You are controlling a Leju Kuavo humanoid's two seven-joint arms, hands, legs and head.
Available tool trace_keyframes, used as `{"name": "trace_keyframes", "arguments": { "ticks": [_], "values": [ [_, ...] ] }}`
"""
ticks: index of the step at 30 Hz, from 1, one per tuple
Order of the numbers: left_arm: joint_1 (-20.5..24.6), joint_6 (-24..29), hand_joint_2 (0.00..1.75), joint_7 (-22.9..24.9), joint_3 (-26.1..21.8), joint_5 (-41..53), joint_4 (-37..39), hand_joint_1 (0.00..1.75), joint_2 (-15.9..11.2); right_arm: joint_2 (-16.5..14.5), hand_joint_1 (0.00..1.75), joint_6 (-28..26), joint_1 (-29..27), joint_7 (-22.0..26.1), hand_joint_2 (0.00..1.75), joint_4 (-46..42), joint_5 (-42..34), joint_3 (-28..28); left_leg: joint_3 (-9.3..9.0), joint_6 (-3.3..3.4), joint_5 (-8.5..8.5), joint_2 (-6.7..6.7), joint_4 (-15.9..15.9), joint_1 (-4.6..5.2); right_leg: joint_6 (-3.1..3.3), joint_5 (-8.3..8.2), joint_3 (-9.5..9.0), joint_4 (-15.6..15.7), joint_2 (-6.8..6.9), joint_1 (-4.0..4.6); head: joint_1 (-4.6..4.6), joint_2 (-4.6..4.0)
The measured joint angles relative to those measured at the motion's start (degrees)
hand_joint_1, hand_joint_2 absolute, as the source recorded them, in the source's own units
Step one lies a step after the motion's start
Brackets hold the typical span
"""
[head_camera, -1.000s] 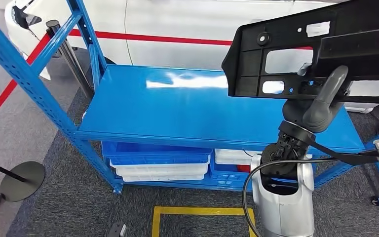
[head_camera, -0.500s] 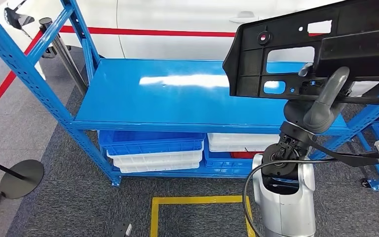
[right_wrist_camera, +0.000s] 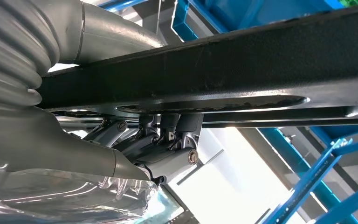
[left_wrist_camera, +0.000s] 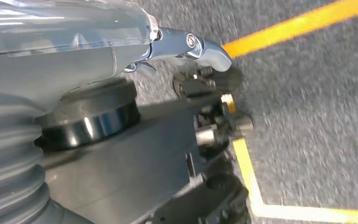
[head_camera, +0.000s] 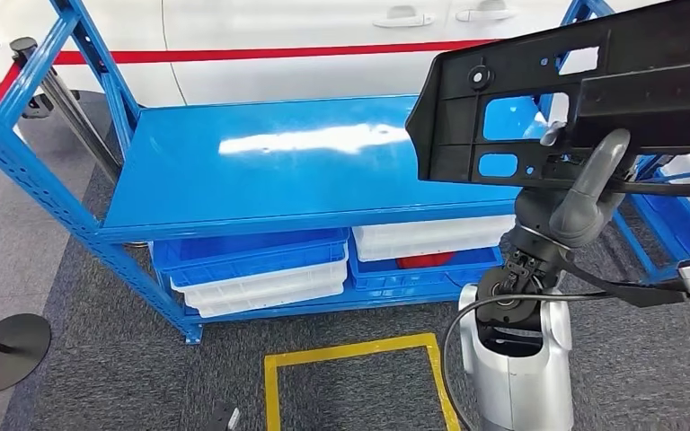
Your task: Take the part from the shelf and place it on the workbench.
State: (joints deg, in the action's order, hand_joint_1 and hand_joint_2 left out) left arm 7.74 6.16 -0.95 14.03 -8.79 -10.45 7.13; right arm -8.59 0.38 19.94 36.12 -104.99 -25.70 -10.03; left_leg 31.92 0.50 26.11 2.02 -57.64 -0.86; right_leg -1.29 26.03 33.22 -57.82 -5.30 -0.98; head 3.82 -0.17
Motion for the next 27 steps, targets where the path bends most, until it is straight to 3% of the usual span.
{"name": "trace_keyframes", "arguments": {
  "ticks": [1,3,5,6,7,8,10,12,14,16,17,19,20,21,22,24,25,27],
  "values": [
    [0.1,0.0,1.75,-0.1,0.0,0.0,0.0,0.0,0.0,0.0,1.75,0.3,0.0,0.0,1.75,-0.1,0.0,0.0,-0.05,0.36,-0.17,-0.57,0.3,-0.11,-0.16,0.77,0.59,-1.1,0.98,0.1,-0.01,0.0],
    [0.0,0.0,1.75,-0.2,0.0,0.0,0.0,0.0,0.0,0.0,1.75,1.0,-0.1,0.0,1.75,-0.3,0.2,0.0,-0.04,0.94,-0.34,-1.8,0.6,-0.04,-0.45,3.86,3.44,-6.8,3.63,0.18,-0.03,0.0],
    [-0.3,0.0,1.75,-0.3,0.0,-0.1,0.0,0.0,0.0,0.0,1.75,1.6,-0.3,0.0,1.75,-0.2,0.5,0.0,0.11,1.14,-0.3,-3.06,0.5,0.17,-0.69,6.64,7.14,-14.1,4.74,0.09,-0.04,0.0],
    [-0.5,0.0,1.75,-0.3,0.0,-0.1,0.0,0.0,0.0,0.0,1.75,1.8,-0.5,0.0,1.75,-0.2,0.7,0.0,0.16,1.16,-0.27,-3.69,0.4,0.24,-0.76,6.69,8.02,-15.8,4.92,0.05,-0.04,0.0],
    [-0.6,0.0,1.75,-0.4,0.0,-0.1,0.0,0.0,0.0,0.0,1.75,1.9,-0.6,0.0,1.75,-0.2,0.9,0.0,0.19,1.15,-0.24,-4.25,0.4,0.29,-0.77,5.71,7.78,-15.3,5.09,0.02,-0.04,0.0],
    [-0.6,0.0,1.75,-0.4,0.0,0.0,0.0,0.0,0.0,0.0,1.75,1.9,-0.7,0.0,1.75,-0.2,1.0,0.0,0.18,1.11,-0.17,-4.74,0.3,0.31,-0.7,3.82,6.31,-12.5,5.41,0.02,-0.04,0.0],
    [-0.6,0.1,1.75,-0.5,0.0,0.0,0.0,0.0,0.0,0.0,1.75,1.9,-0.8,0.0,1.75,-0.2,1.1,0.0,0.13,0.85,0.03,-5.47,0.0,0.47,-0.3,0.47,2.1,-4.2,6.95,0.29,-0.04,0.0],
    [-0.7,0.3,1.75,-0.5,0.0,0.2,0.0,0.0,0.0,0.0,1.75,1.9,-0.9,0.0,1.75,-0.2,1.4,0.1,0.13,0.41,0.15,-6.03,-0.1,0.71,0.26,-0.5,0.18,-0.1,7.79,0.7,-0.03,0.0],
    [-0.7,0.4,1.75,-0.6,0.1,0.4,0.0,0.0,0.0,0.0,1.75,1.9,-1.0,0.1,1.75,-0.2,1.8,0.3,0.04,-0.12,0.13,-6.68,0.0,0.85,0.82,-0.63,0.39,0.1,6.97,0.79,-0.03,0.0],
    [-0.7,0.5,1.75,-0.6,0.2,0.5,0.0,0.0,0.0,0.0,1.75,1.9,-1.1,0.1,1.75,-0.2,1.9,0.5,0.41,-0.7,1.21,-6.0,-1.1,0.76,1.49,-1.02,0.38,0.5,6.17,0.46,-0.03,0.0],
    [-0.7,0.5,1.75,-0.6,0.2,0.6,0.0,0.0,0.0,0.0,1.75,1.9,-1.1,0.1,1.75,-0.2,1.9,0.5,1.31,-0.94,2.69,-5.04,-3.3,0.69,1.82,-1.22,0.35,0.7,5.78,0.27,-0.02,0.0],
    [-0.9,0.6,1.75,-0.6,0.3,0.6,0.0,0.0,0.0,0.0,1.75,1.9,-1.2,0.1,1.75,-0.2,1.9,0.6,4.57,-1.26,6.64,-3.08,-10.7,0.51,2.18,-1.42,0.47,0.7,4.93,0.19,-0.02,0.0],
    [-1.0,0.6,1.75,-0.6,0.3,0.6,0.0,0.0,0.0,0.0,1.75,1.9,-1.3,0.1,1.75,-0.2,1.9,0.6,6.28,-1.36,8.05,-2.7,-14.4,0.48,2.24,-1.46,0.57,0.7,4.42,0.21,-0.02,0.0],
    [-1.1,0.6,1.75,-0.6,0.3,0.6,0.0,0.0,0.0,0.0,1.75,1.9,-1.4,0.1,1.75,-0.2,1.9,0.6,7.32,-1.42,8.4,-2.55,-16.6,0.46,2.26,-1.49,0.65,0.6,3.82,0.22,-0.02,0.0],
    [-1.2,0.6,1.75,-0.6,0.4,0.6,0.0,0.0,0.0,0.0,1.75,1.9,-1.5,0.1,1.75,-0.2,2.0,0.6,7.35,-1.41,7.59,-2.47,-16.5,0.43,2.25,-1.5,0.69,0.5,3.14,0.23,-0.02,0.0],
    [-1.2,0.6,1.75,-0.6,0.4,0.7,0.0,0.0,0.0,0.0,1.75,1.9,-1.6,0.1,1.75,-0.2,2.2,0.6,4.53,-1.22,3.49,-1.58,-10.3,0.26,2.09,-1.44,0.71,0.2,1.65,0.2,-0.02,0.0],
    [-1.2,0.6,1.75,-0.6,0.4,0.7,0.0,0.0,0.0,0.0,1.75,1.9,-1.6,0.1,1.75,-0.2,2.4,0.7,2.72,-1.04,1.78,-0.18,-6.4,0.1,1.88,-1.39,0.85,0.0,0.95,0.24,-0.02,0.0],
    [-1.3,0.6,1.75,-0.5,0.4,0.9,0.1,0.0,-0.1,0.0,1.75,1.7,-1.7,0.1,1.75,-0.3,2.8,0.7,0.61,-0.76,0.44,2.03,-1.6,-0.08,1.22,-1.48,1.46,-0.5,-0.4,0.17,-0.02,0.0]
  ]
}}
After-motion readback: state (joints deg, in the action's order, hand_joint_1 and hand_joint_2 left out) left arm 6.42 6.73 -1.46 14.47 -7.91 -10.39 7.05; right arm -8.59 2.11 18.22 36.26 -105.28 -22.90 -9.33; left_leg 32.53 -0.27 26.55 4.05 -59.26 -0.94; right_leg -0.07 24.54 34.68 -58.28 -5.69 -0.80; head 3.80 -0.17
